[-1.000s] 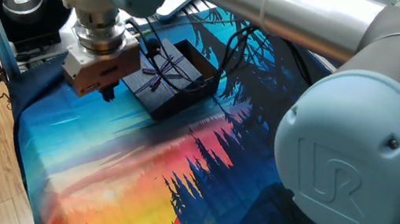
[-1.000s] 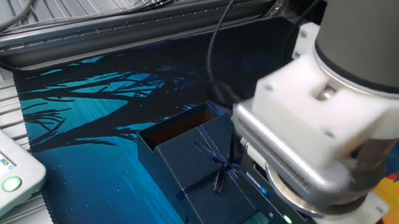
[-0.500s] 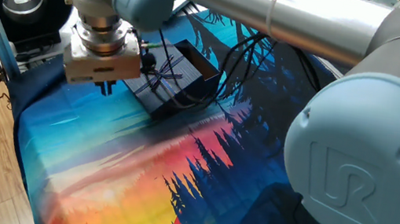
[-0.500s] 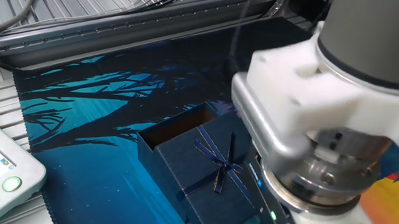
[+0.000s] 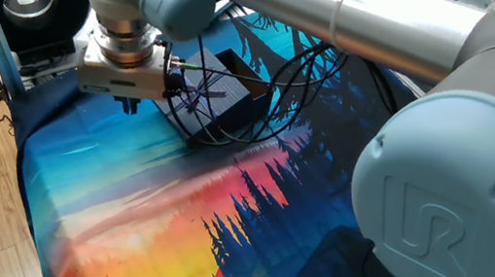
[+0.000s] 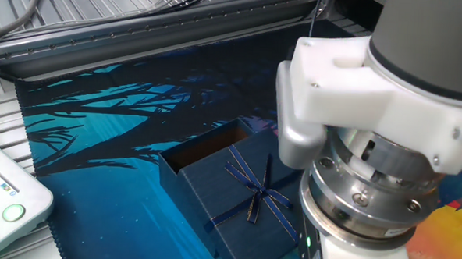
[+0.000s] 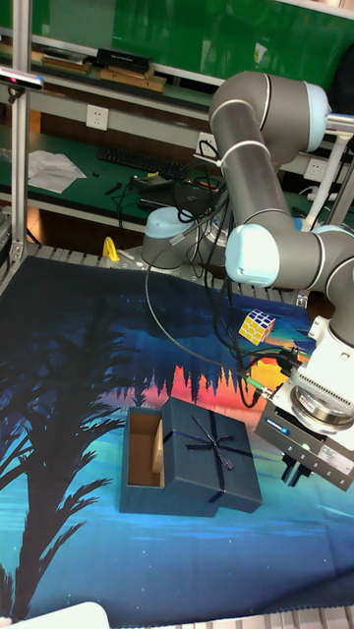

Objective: Slide the outer casing onto the gift box

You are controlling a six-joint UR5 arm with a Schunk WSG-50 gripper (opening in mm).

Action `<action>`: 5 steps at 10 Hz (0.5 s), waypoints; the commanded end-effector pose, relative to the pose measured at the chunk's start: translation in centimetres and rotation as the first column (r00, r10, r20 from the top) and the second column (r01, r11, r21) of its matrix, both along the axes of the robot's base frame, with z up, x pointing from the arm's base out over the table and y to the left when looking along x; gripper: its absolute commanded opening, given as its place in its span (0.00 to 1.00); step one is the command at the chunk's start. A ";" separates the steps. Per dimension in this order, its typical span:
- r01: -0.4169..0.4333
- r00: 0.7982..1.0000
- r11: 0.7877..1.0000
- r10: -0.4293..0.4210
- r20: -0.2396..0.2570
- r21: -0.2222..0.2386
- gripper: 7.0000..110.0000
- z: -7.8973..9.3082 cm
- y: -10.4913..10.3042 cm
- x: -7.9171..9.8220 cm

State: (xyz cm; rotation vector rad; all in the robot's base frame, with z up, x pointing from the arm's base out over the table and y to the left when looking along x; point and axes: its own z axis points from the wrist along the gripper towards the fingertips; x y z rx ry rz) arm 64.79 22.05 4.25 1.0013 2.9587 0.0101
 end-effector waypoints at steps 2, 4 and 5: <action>0.002 0.998 1.000 -0.001 -0.069 0.010 0.00 -0.1 0.1 -1.8; -0.017 0.999 1.000 0.016 -0.048 -0.022 0.00 -0.8 -0.7 -1.8; -0.018 0.999 1.000 0.017 -0.045 -0.016 0.00 -1.2 -0.6 -1.8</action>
